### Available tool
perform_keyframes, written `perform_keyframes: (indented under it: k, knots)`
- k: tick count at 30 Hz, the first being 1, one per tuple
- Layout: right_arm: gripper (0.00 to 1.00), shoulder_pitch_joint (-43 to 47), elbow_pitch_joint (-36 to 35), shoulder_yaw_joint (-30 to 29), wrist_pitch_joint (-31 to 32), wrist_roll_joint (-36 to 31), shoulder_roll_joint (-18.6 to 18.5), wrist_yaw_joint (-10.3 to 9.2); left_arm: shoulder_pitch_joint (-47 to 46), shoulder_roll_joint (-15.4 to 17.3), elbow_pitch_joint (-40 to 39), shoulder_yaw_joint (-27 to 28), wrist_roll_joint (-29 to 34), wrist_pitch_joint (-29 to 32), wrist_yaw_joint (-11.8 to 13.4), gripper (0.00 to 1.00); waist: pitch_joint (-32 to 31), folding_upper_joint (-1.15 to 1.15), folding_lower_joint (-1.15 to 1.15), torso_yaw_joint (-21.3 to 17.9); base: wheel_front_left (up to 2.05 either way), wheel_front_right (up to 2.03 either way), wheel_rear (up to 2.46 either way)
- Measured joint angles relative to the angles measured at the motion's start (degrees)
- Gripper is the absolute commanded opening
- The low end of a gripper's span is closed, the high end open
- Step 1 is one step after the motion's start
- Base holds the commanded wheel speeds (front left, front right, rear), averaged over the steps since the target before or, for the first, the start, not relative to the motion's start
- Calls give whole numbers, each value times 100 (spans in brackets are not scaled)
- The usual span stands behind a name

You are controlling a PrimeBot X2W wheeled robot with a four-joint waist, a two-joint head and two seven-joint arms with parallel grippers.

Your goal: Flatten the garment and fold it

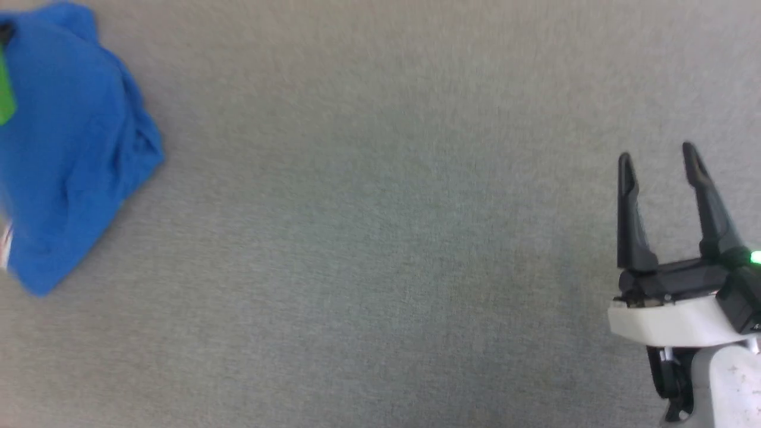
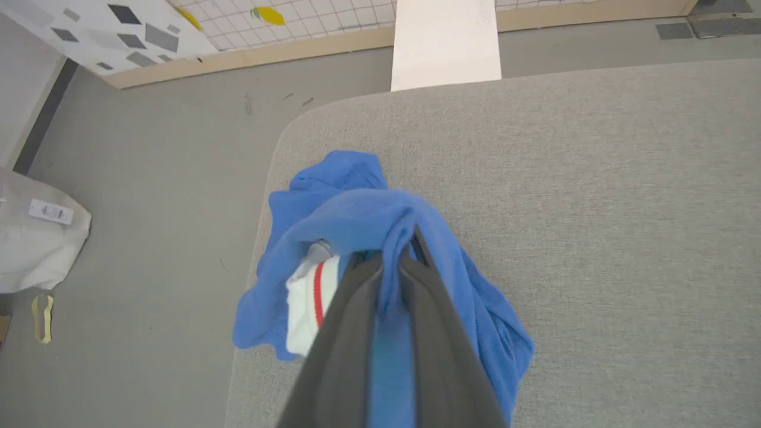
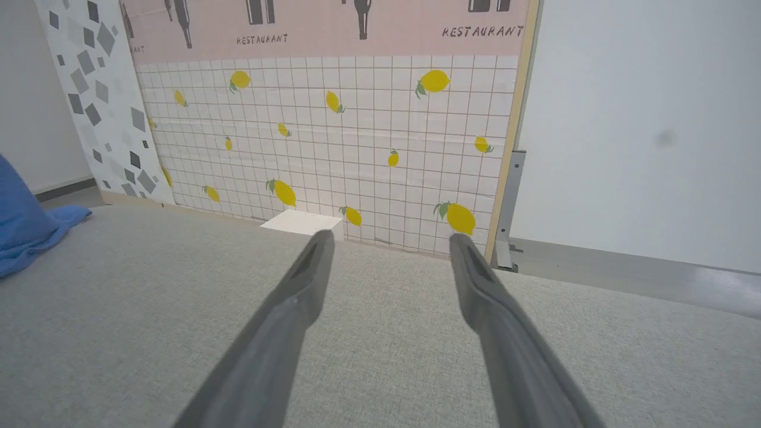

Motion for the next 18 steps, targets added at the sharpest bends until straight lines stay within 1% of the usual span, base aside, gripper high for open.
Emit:
perform_keyframes:
  k: [4,10,13,18]
  knots:
    - [100,149,54,25,0,143,1,0,-325,-4,-636,-466,69,-79,0,0,-452,0,0,36,0,0,0]
    - [100,263,76,23,0,243,1,0,-727,-79,-1517,-975,207,-78,0,0,-985,0,0,-11,0,0,0]
    - [100,295,83,26,0,279,1,0,-927,-223,-1890,-1225,272,-81,0,0,-1167,0,0,-136,0,0,0]
    - [100,300,94,44,0,381,0,0,-1216,-661,-2248,-1535,198,-133,0,0,-1342,0,0,-503,0,0,0]
